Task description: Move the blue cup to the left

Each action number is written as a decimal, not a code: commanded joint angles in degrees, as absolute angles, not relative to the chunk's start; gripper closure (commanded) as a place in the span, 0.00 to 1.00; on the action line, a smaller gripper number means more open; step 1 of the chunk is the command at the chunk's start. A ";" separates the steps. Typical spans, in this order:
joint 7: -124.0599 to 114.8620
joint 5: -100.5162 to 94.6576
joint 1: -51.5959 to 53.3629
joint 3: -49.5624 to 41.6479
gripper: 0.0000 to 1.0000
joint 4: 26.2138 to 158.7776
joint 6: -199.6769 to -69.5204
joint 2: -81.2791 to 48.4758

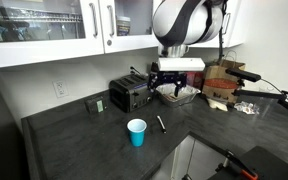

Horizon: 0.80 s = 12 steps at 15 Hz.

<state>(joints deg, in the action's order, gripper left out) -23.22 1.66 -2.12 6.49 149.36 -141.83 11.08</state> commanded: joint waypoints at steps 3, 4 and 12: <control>-21.48 8.45 1.64 6.03 0.00 141.56 -144.87 -6.06; -19.49 11.25 2.06 6.13 0.00 139.69 -144.92 -9.39; -9.12 22.54 -0.71 6.00 0.00 126.21 -142.46 -26.92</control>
